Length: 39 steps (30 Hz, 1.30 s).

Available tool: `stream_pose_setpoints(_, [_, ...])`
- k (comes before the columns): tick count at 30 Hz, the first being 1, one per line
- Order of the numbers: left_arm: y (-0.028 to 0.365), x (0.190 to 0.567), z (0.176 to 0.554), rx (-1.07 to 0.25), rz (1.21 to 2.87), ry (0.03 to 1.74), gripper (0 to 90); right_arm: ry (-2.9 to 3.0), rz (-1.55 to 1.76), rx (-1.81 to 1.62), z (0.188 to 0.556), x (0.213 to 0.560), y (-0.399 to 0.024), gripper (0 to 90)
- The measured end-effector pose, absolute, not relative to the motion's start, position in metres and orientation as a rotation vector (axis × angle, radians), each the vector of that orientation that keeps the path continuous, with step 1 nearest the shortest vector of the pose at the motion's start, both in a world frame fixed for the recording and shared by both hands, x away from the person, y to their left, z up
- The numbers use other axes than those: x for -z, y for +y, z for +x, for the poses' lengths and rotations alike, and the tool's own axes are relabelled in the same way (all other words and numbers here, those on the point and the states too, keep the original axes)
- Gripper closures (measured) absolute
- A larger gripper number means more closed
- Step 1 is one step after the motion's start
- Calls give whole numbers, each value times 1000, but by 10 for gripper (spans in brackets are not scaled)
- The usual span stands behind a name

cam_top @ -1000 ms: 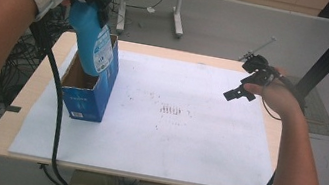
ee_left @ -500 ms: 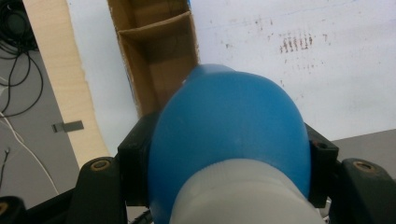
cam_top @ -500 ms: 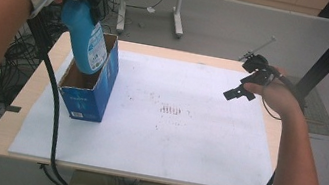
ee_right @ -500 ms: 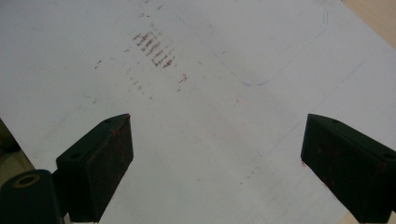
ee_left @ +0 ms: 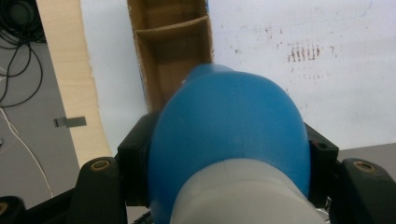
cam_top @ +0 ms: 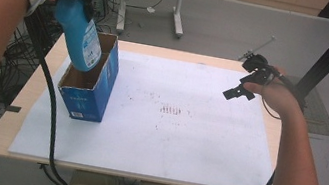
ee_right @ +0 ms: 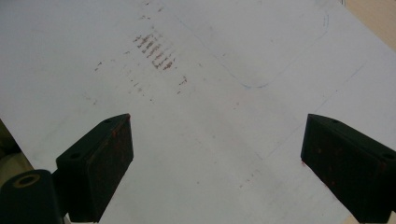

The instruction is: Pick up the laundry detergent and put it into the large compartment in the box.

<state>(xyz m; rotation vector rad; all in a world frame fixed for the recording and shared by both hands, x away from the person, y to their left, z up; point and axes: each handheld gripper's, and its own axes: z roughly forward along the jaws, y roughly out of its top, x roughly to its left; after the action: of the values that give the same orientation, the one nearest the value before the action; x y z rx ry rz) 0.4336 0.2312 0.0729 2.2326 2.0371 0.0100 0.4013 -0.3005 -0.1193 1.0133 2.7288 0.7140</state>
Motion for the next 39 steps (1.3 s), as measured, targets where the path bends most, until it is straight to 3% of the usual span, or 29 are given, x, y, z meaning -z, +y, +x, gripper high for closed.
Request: stream_pose_setpoints(39, [239, -54, 442, -40, 2190, 2098, 371, 2733, 1032, -716, 405, 124, -300, 91])
